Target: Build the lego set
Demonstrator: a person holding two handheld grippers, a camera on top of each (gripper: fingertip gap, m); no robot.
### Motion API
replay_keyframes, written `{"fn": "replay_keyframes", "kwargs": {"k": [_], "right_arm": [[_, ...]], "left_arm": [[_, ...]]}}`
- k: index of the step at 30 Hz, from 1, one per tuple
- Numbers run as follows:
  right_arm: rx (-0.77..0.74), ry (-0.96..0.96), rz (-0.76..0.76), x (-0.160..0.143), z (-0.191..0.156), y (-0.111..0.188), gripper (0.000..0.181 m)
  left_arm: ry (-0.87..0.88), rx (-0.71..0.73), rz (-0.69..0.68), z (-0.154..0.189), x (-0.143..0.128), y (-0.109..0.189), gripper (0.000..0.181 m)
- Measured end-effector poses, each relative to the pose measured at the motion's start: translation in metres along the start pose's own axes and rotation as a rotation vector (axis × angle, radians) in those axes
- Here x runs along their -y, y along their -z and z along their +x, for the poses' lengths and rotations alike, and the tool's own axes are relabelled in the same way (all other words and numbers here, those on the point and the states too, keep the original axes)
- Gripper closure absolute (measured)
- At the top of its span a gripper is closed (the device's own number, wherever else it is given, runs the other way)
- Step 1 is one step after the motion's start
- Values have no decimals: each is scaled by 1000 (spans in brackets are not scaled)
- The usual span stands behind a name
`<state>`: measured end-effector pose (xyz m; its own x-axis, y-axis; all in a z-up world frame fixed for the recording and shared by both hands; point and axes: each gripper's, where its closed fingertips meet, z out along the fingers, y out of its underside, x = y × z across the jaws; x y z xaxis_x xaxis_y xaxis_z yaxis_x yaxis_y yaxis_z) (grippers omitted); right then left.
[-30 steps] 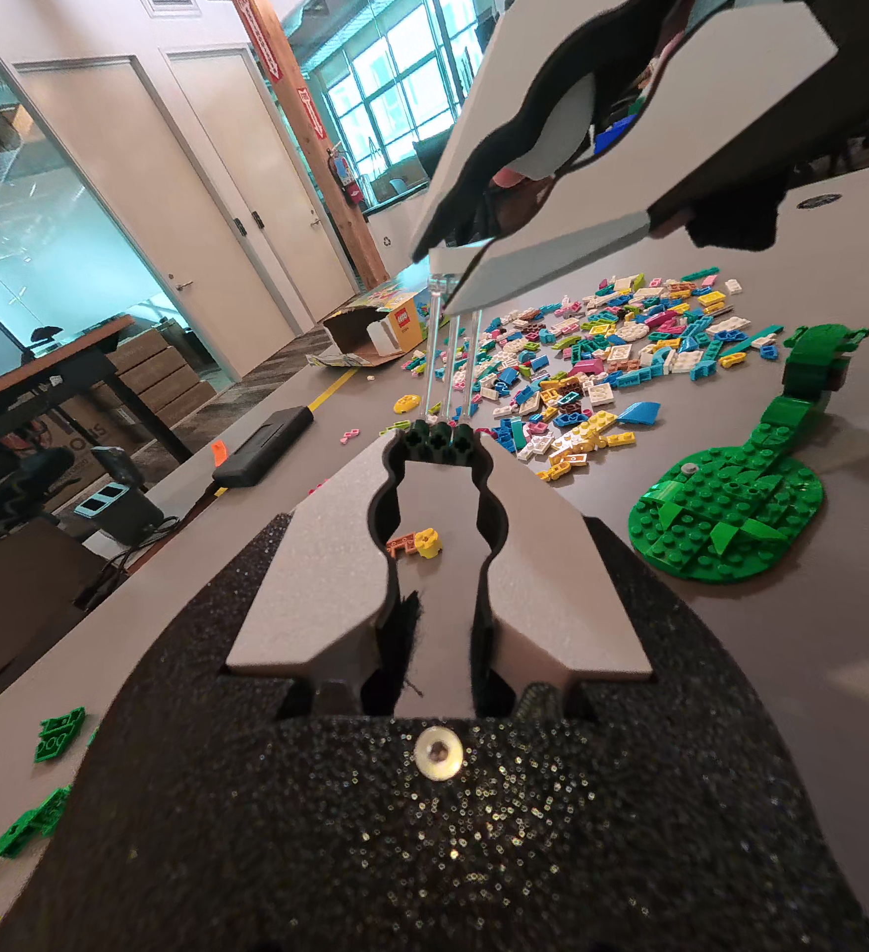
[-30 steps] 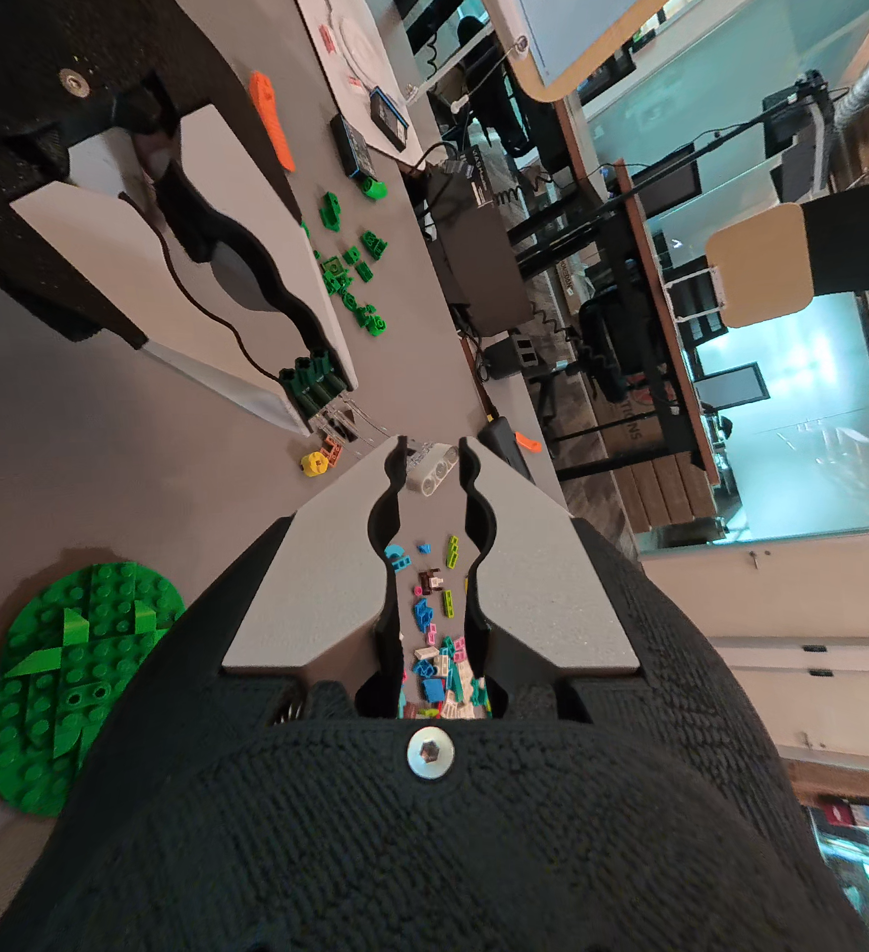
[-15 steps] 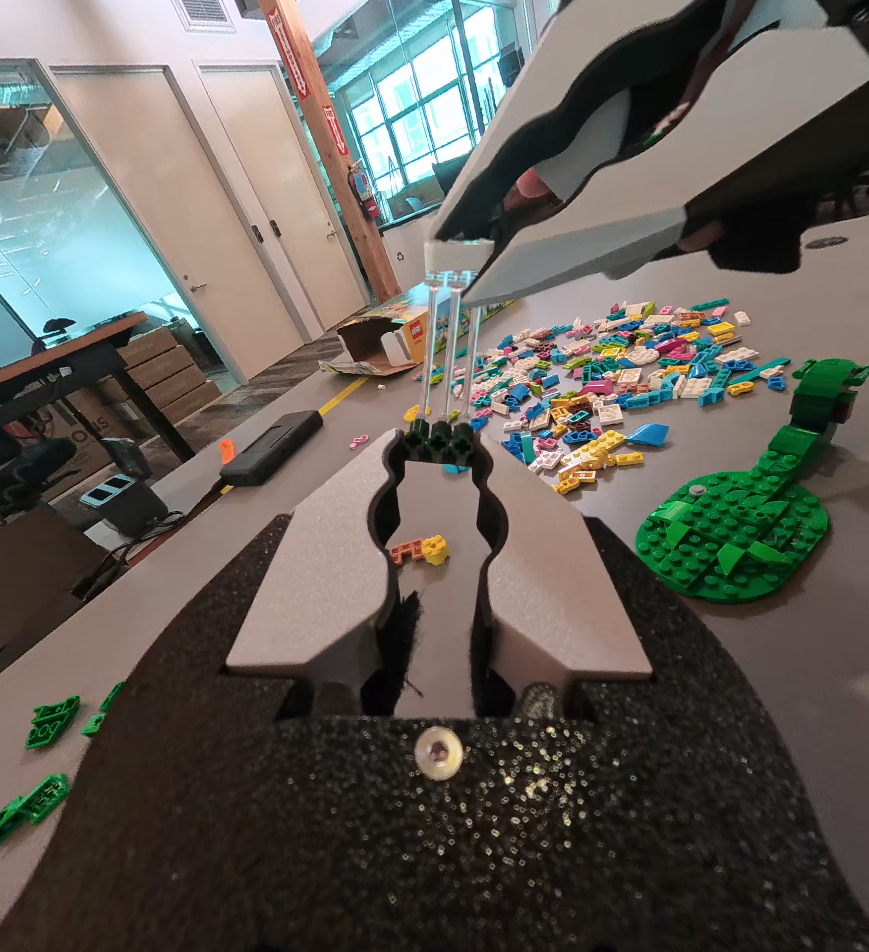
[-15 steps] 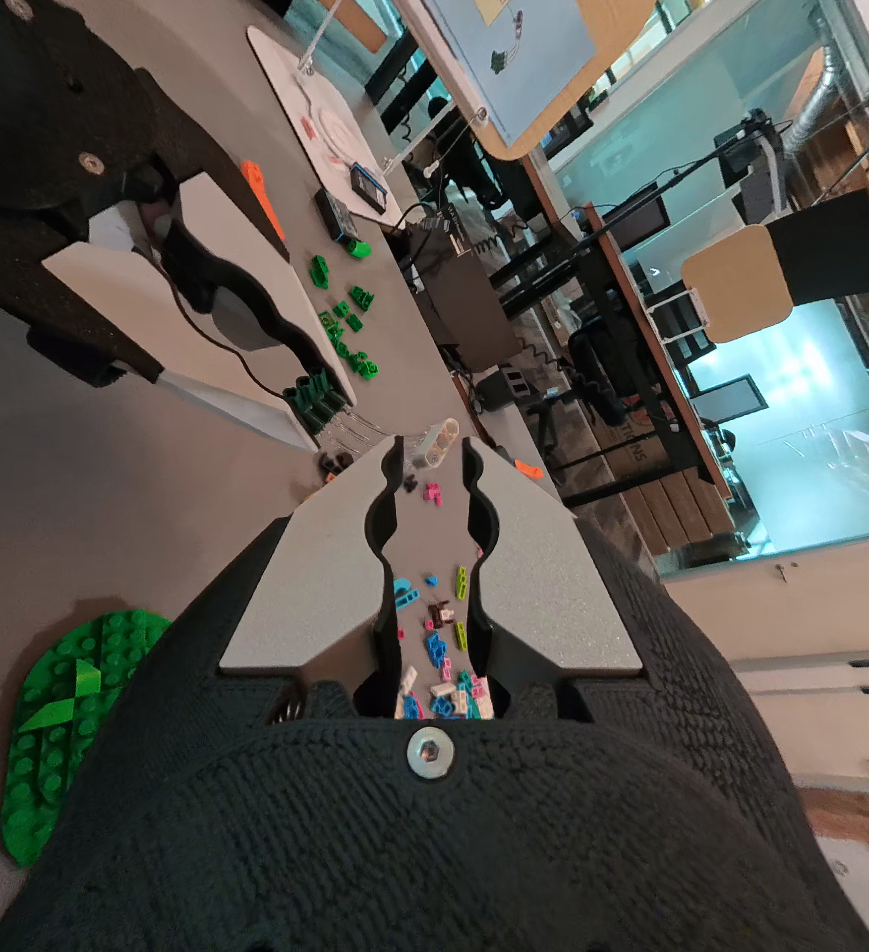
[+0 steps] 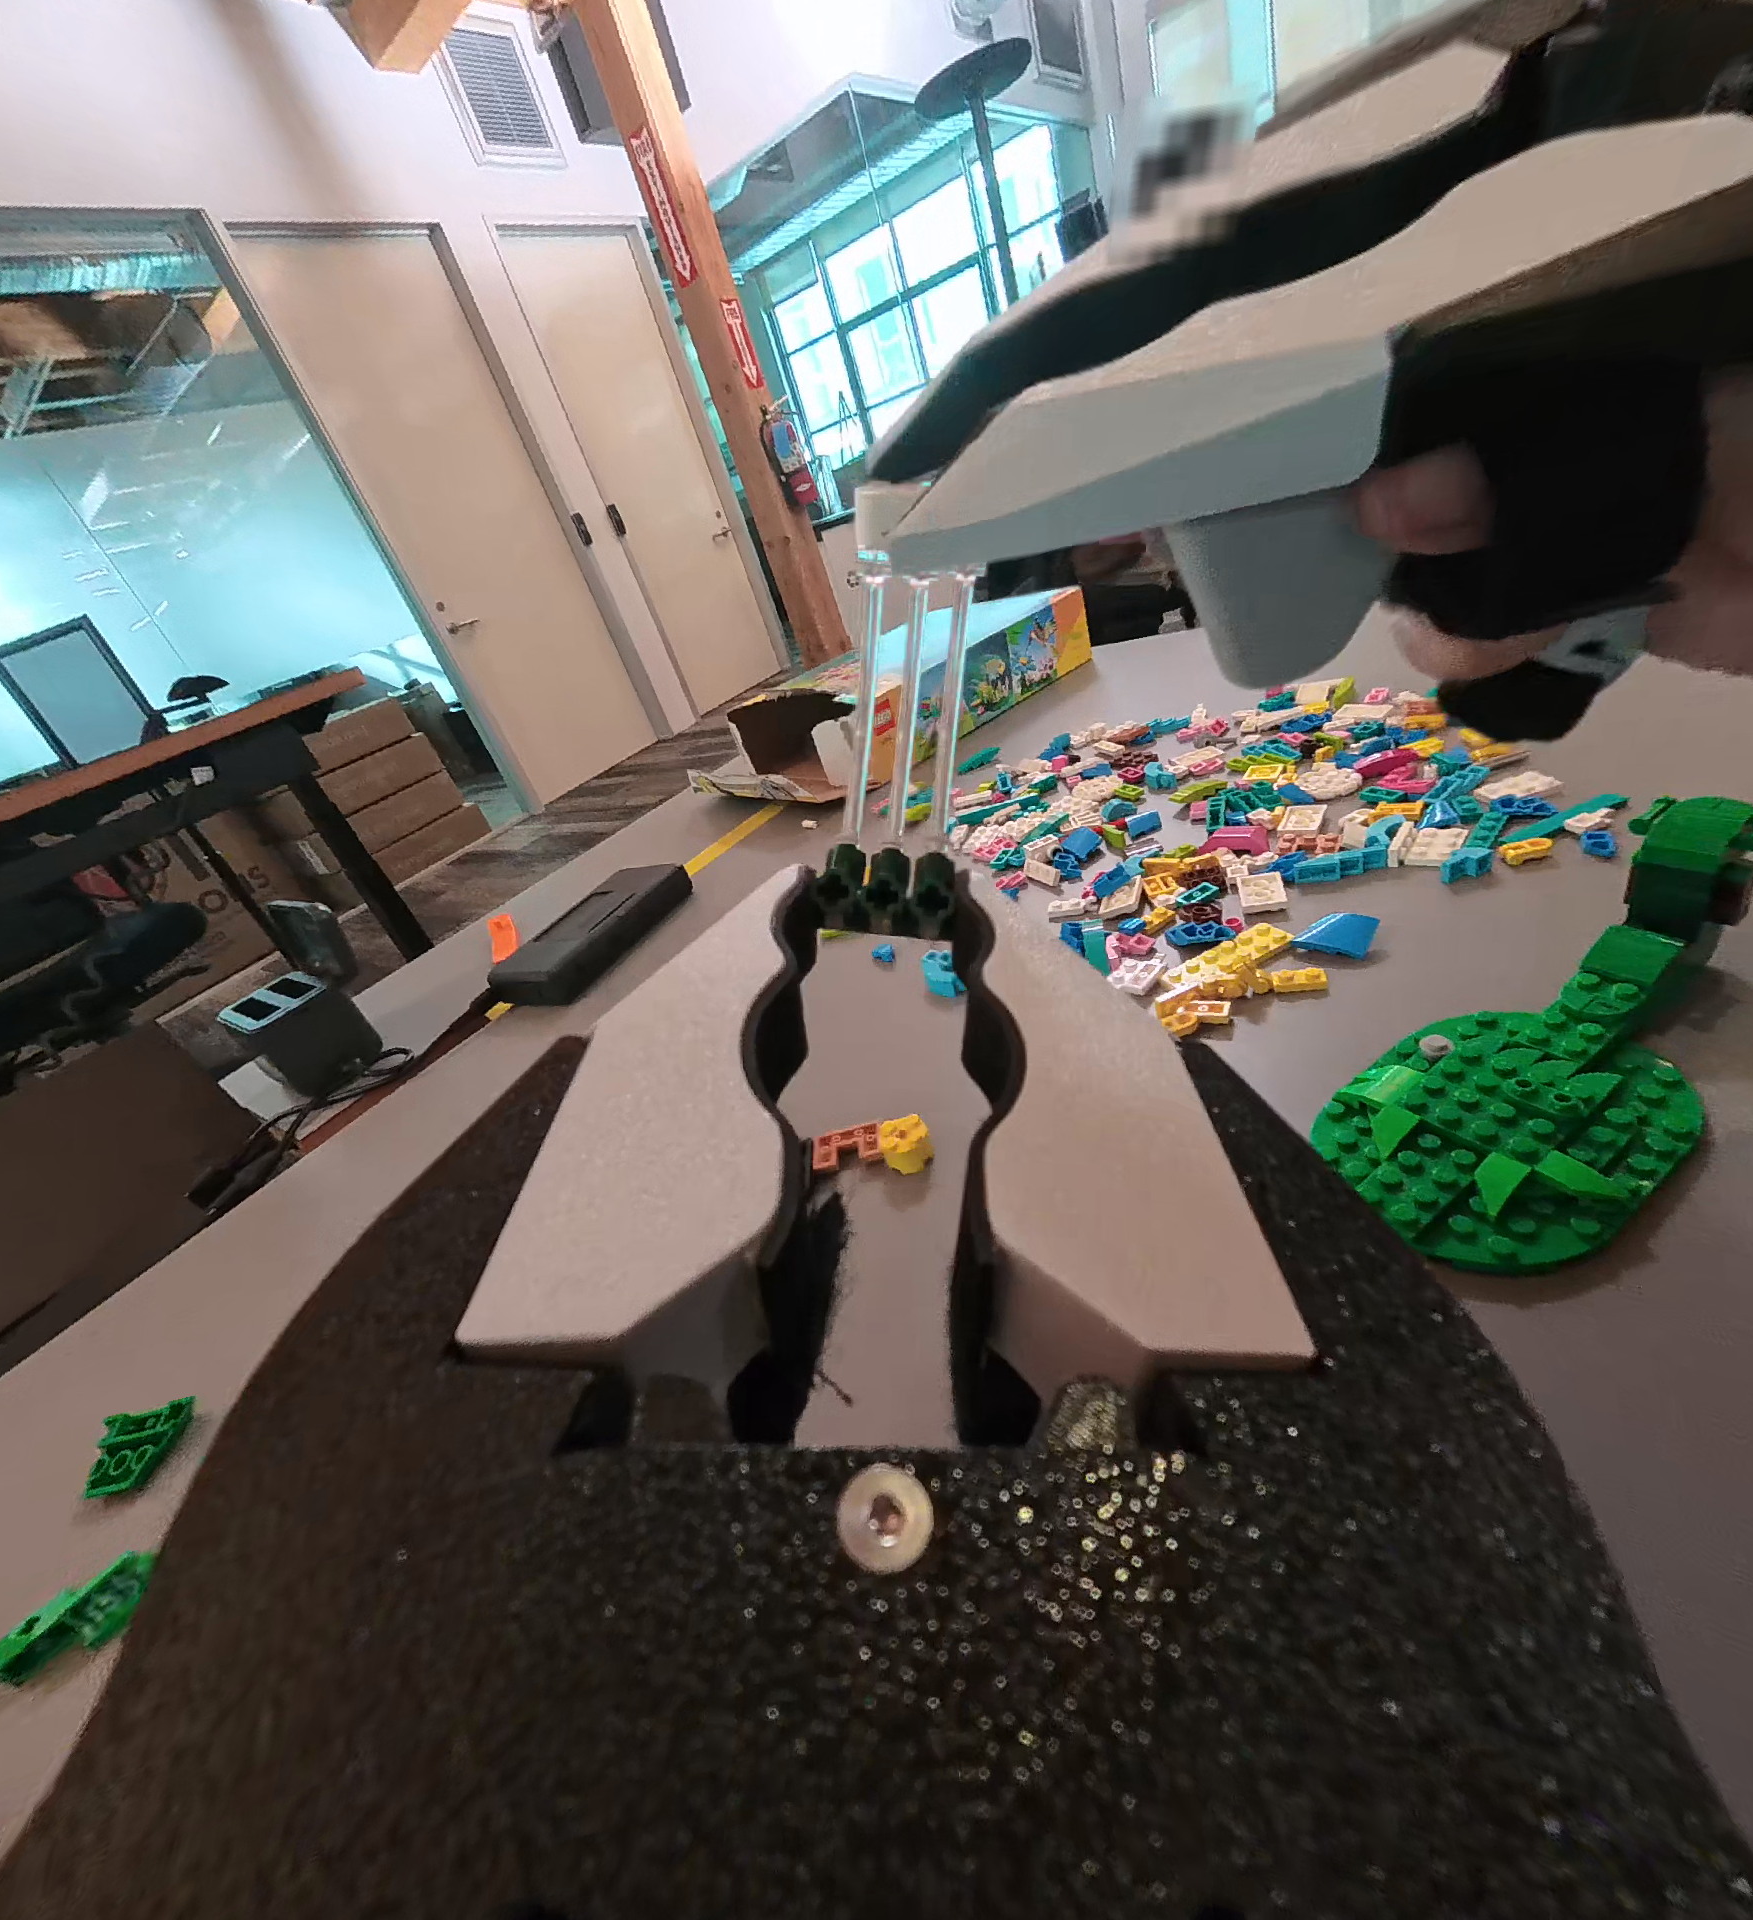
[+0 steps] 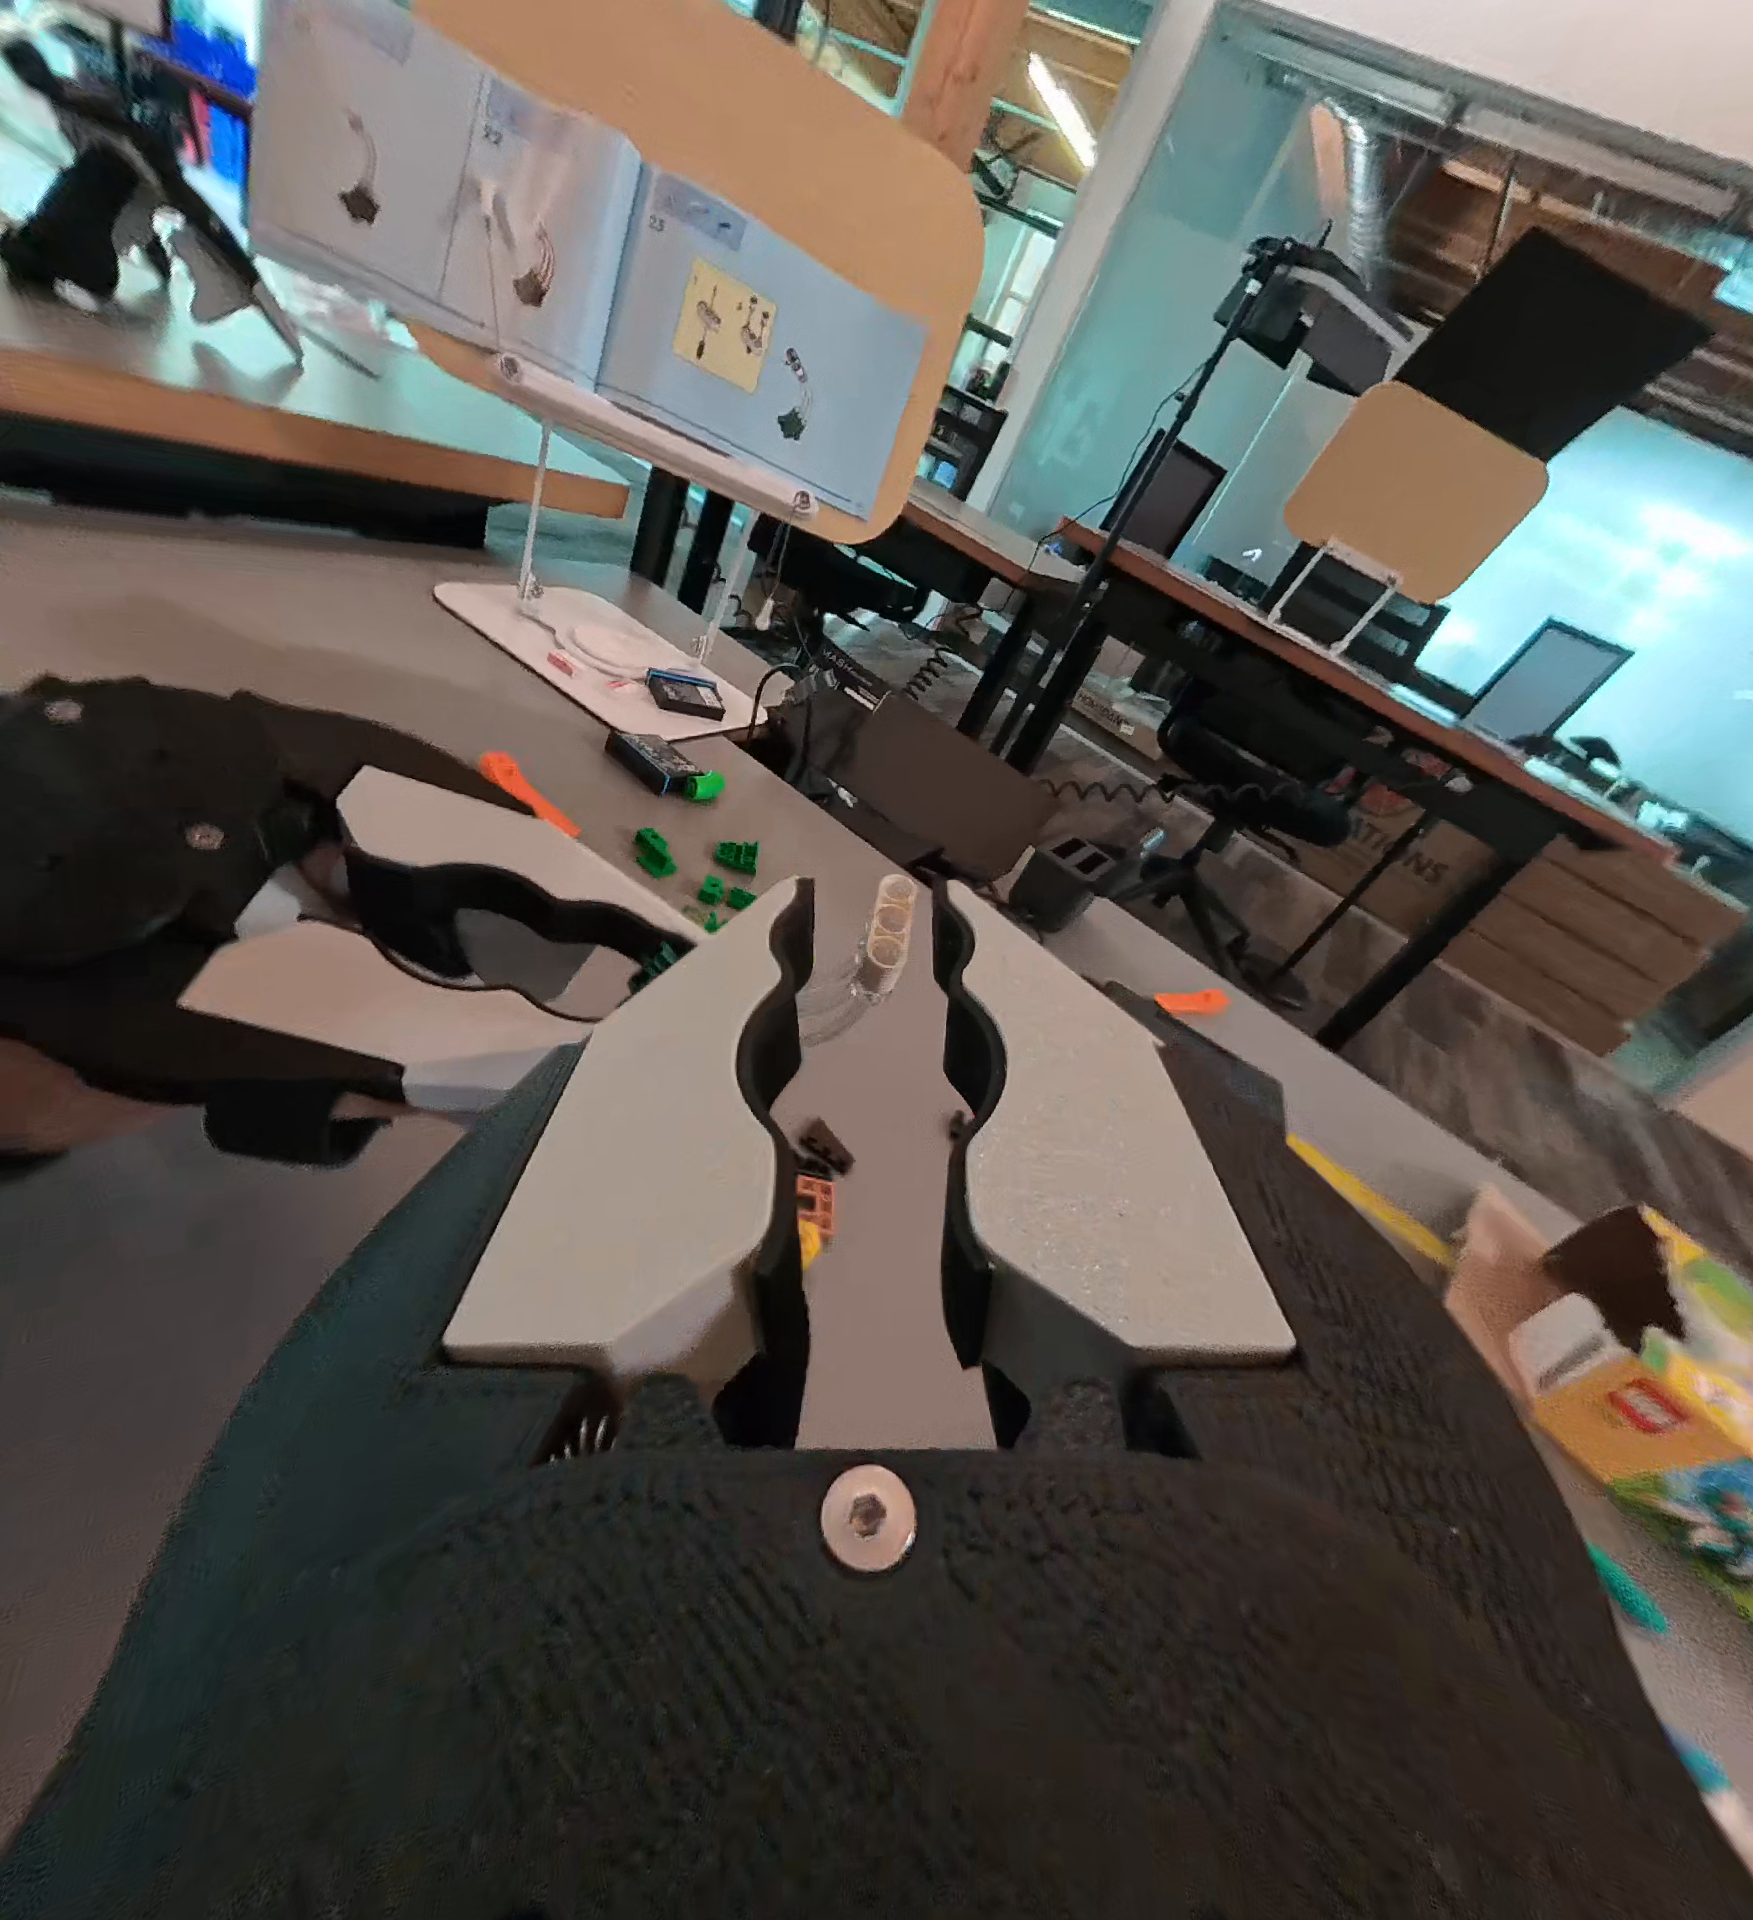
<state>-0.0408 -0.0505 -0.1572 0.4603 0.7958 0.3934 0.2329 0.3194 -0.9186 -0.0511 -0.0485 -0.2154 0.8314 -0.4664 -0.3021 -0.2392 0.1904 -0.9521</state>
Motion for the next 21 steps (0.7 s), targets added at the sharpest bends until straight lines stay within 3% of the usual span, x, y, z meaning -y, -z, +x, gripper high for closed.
{"fn": "replay_keyframes", "kwargs": {"k": [9, 21], "right_arm": [[-32, -73, 22, -5, 4, -3, 173], [-83, -7, 66, 6, 6, 0, 173]], "left_arm": [[16, -1, 2, -1, -1, 0, 158], [-60, 67, 92, -5, 15, 7, 158]]}}
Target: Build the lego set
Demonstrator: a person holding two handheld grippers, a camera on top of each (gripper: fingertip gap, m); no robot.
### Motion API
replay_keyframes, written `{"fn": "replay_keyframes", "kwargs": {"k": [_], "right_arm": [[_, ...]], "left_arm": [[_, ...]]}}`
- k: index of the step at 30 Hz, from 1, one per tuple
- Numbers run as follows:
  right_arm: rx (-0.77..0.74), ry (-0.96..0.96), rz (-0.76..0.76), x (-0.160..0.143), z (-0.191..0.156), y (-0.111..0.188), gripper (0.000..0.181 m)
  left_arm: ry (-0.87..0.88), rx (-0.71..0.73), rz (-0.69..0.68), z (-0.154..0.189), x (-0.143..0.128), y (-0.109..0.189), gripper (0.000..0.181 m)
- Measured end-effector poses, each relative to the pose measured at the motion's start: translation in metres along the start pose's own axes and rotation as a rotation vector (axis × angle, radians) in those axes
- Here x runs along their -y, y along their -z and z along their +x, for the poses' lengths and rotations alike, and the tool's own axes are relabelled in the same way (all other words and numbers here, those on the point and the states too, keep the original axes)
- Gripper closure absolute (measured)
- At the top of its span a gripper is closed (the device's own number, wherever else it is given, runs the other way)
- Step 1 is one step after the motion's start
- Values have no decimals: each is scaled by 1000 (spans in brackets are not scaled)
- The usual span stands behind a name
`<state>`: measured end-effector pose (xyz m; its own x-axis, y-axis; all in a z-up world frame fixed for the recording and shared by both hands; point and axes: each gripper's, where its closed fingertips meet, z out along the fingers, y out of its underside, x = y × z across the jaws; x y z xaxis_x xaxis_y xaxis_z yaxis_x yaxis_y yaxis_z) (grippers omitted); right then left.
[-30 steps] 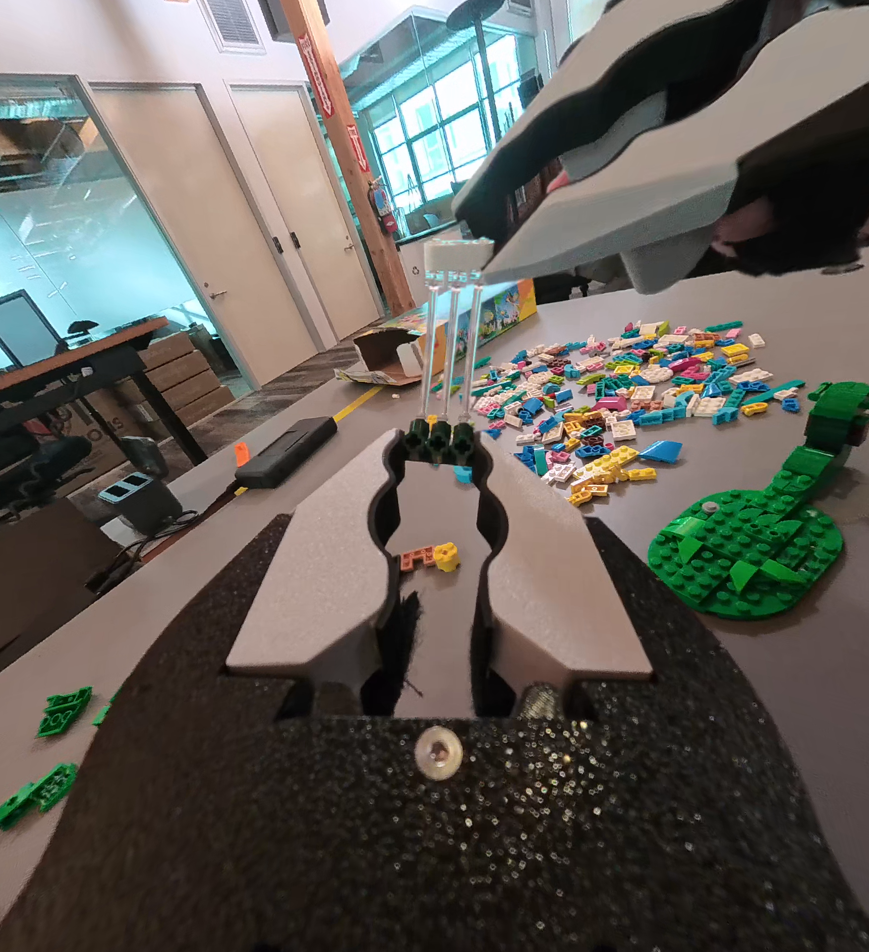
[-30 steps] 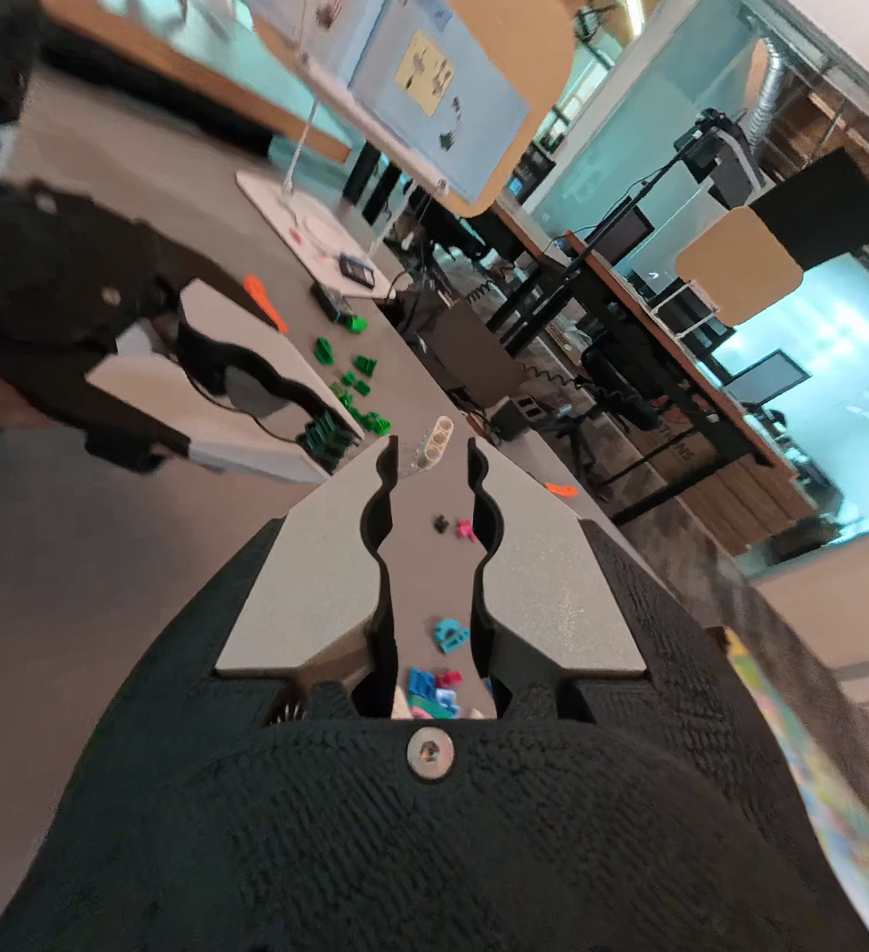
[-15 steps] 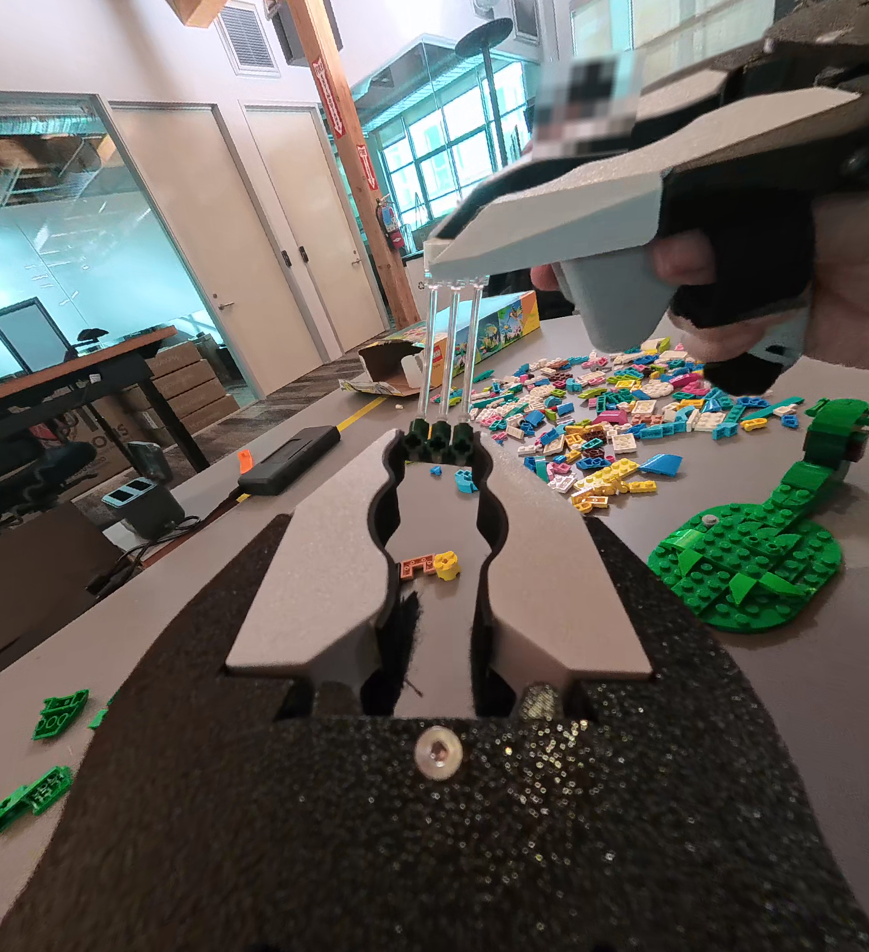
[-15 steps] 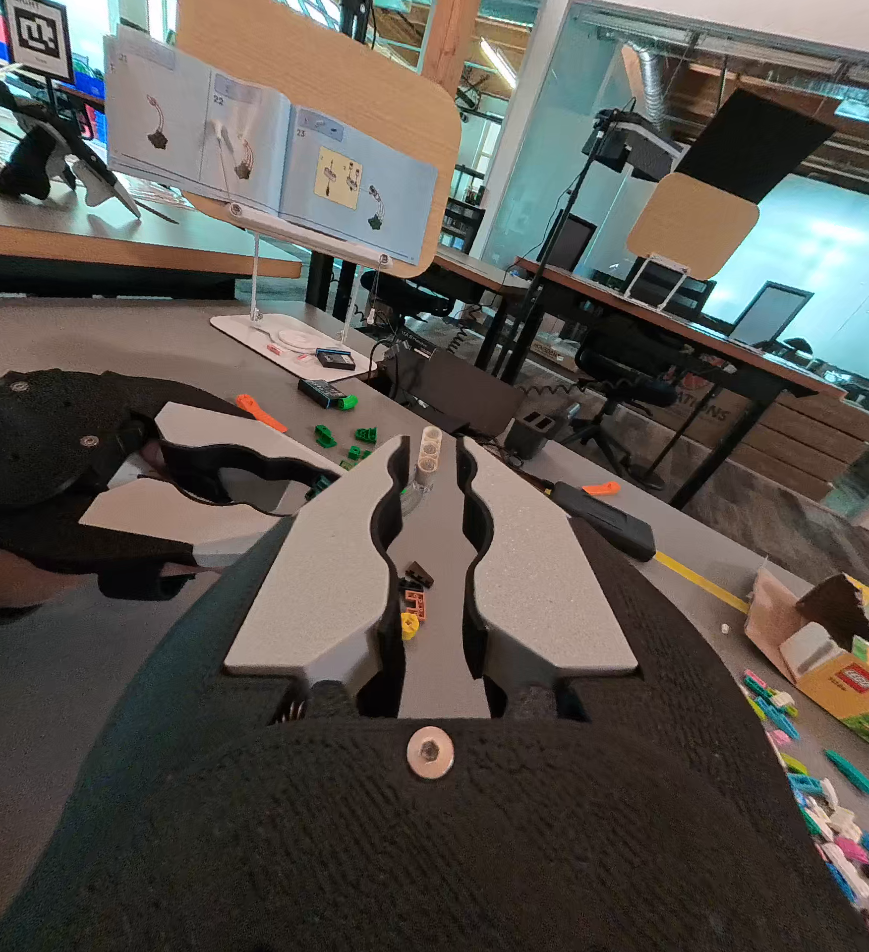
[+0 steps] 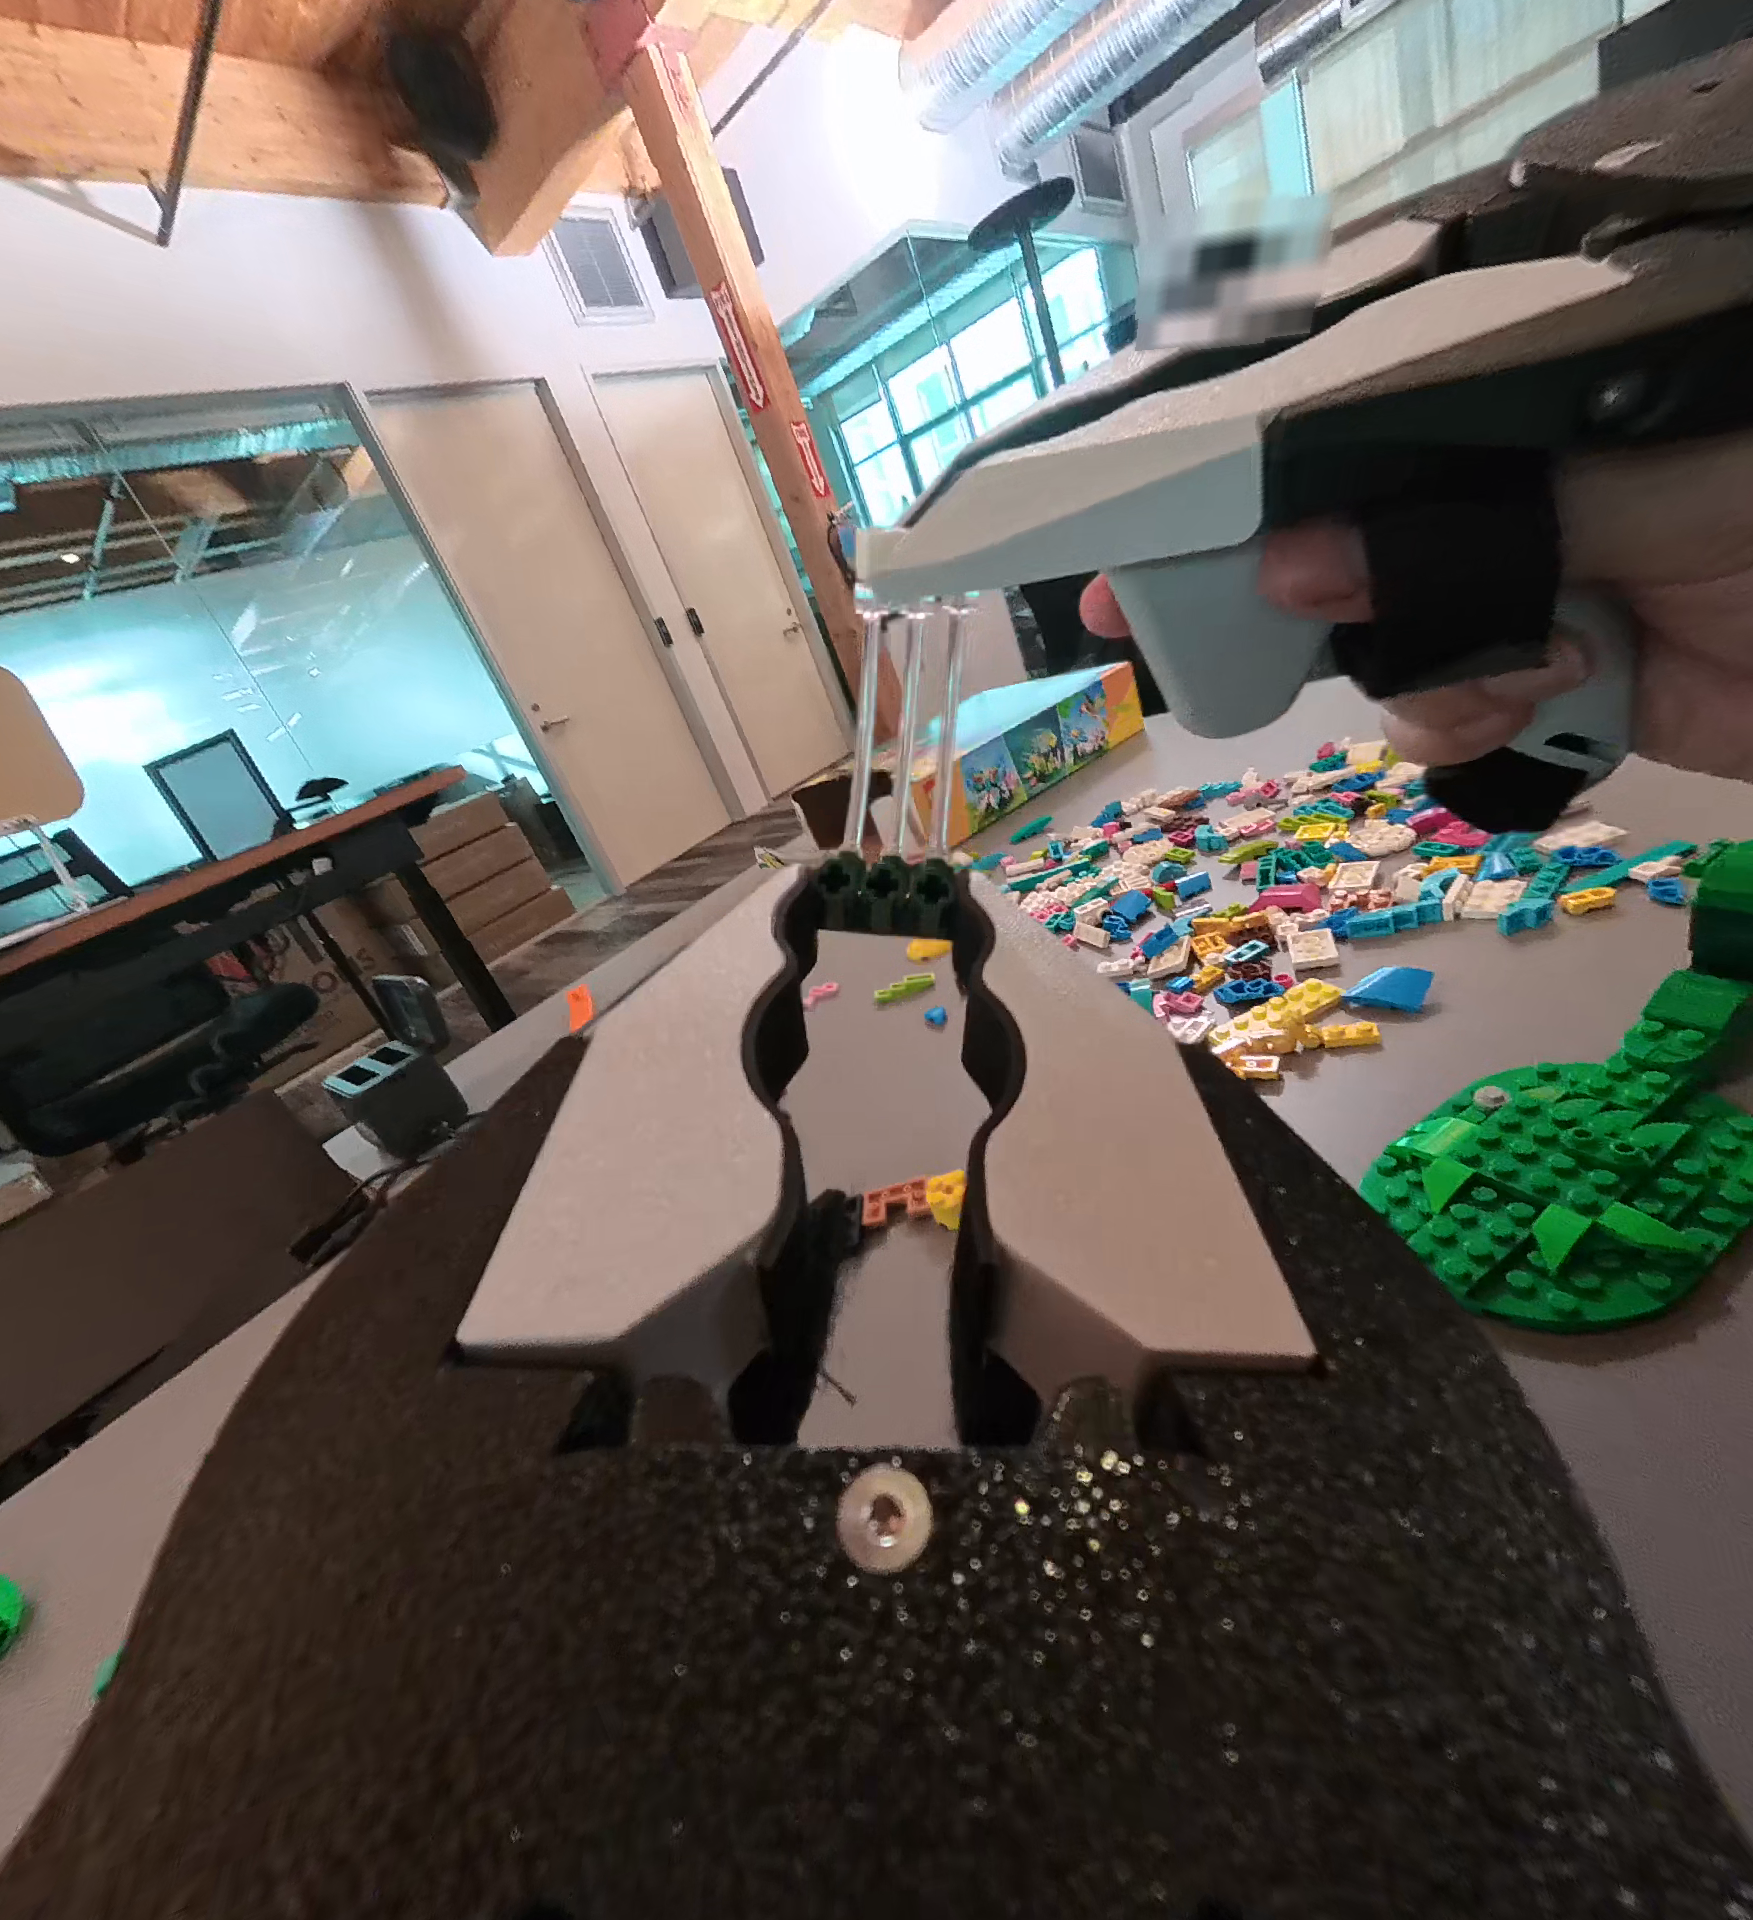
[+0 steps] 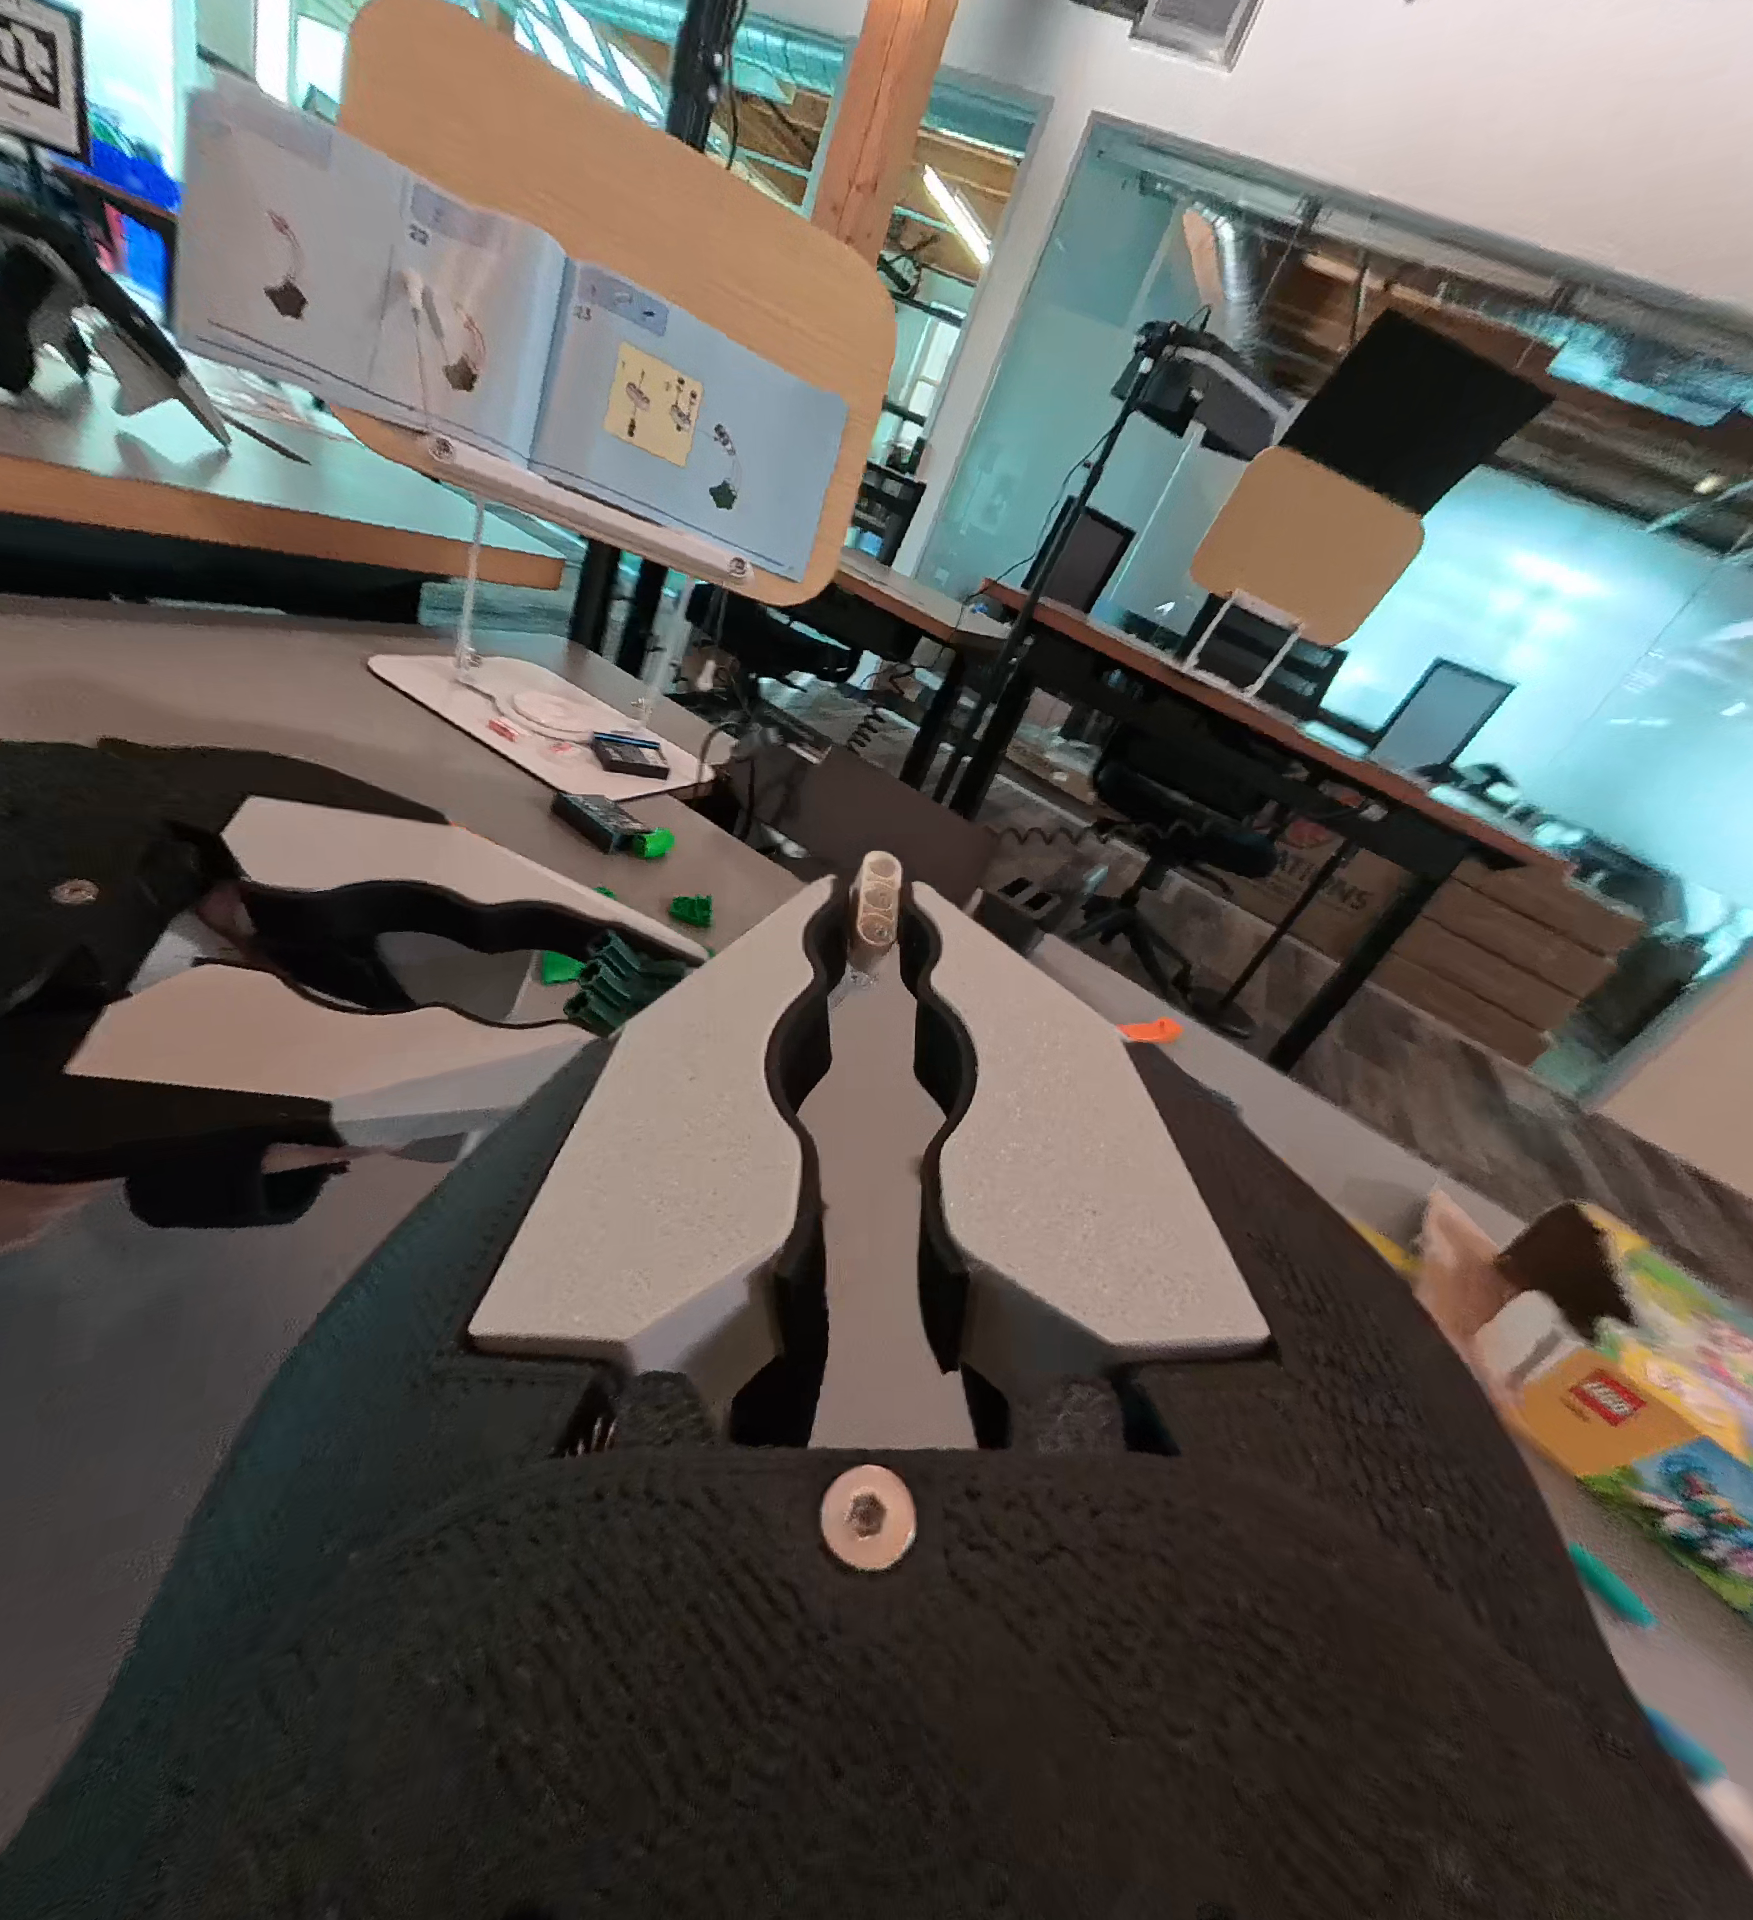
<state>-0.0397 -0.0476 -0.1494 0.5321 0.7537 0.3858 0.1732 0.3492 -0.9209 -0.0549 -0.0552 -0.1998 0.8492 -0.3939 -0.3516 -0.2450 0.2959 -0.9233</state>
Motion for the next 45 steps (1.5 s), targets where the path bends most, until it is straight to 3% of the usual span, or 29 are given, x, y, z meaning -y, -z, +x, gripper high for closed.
{"fn": "replay_keyframes", "kwargs": {"k": [3, 7, 11, 14, 28, 32, 36, 41, 45], "right_arm": [[-16, 62, 25, 8, -4, 2, 173], [21, -44, 38, 10, -1, 1, 173], [-55, 145, 46, 14, -2, 2, 172], [-30, 89, 55, 17, -3, 3, 172], [-25, 39, 13, 4, 2, 3, 155], [-94, 43, 133, 20, 15, 13, 149], [-173, 10, 345, 44, 24, 26, 149], [-188, -74, 562, 67, 5, 19, 152], [-128, -64, 589, 63, -21, 0, 151]], "left_arm": [[-20, 19, 27, -2, 4, 2, 158], [-69, 54, 60, -4, 11, 5, 158], [-76, 60, 86, -4, 16, 7, 158], [-63, 55, 99, -5, 17, 8, 158], [9, 47, -25, -8, -8, -1, 158], [77, 72, -32, -18, -12, 0, 158], [190, 108, -8, -38, -12, 5, 158], [293, 184, 9, -70, -18, 16, 158], [270, 213, 35, -77, -17, 20, 158]]}}
